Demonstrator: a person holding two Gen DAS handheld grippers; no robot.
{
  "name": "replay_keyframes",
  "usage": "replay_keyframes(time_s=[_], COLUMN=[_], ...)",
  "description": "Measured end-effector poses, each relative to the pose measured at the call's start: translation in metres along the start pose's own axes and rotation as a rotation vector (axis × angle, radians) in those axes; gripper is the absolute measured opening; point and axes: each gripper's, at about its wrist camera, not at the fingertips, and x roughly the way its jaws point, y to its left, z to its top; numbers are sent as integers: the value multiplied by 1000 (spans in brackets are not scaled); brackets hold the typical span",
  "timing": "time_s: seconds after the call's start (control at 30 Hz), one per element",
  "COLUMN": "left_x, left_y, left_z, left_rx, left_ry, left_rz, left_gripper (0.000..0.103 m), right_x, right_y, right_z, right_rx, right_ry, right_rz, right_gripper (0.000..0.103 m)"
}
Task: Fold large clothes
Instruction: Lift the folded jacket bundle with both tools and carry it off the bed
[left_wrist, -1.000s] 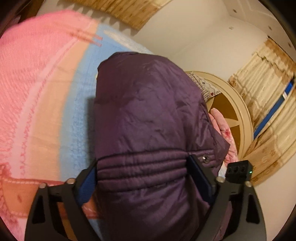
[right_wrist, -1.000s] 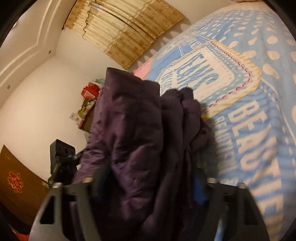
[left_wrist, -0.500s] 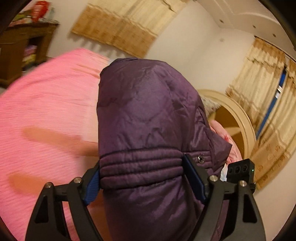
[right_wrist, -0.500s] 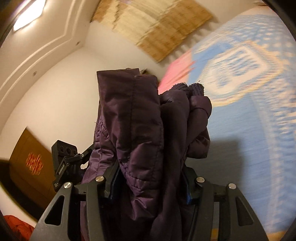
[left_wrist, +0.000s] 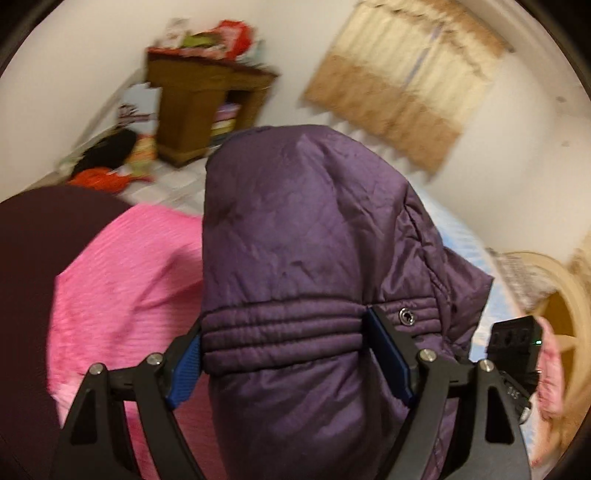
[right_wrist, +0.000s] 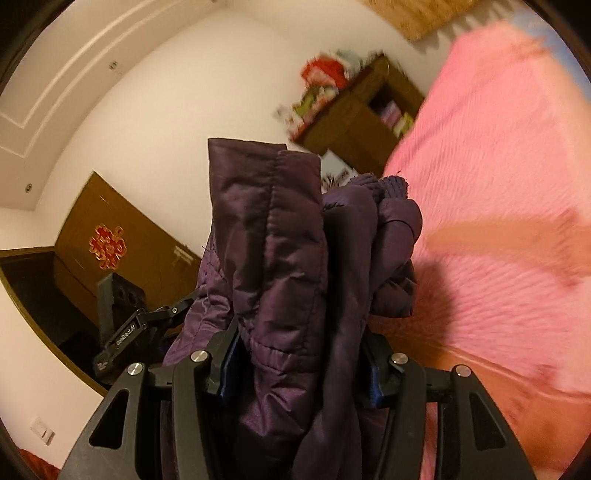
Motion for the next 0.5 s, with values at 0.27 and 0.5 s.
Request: replay_keyframes(time_s=[0.27, 0.5], left_x=[41, 23], left_y=[-9, 16], left_z=[5, 3], left_rx=[14, 3], left_ry=[-14, -15], left_rz=[46, 27], left_gripper=[84, 86], right_x=[21, 27], right_y=[-54, -53], right_z=[-5, -13], right_rx=[101, 111], right_ry=[-18, -18], right_rz=[79, 74], right_gripper=[54, 54])
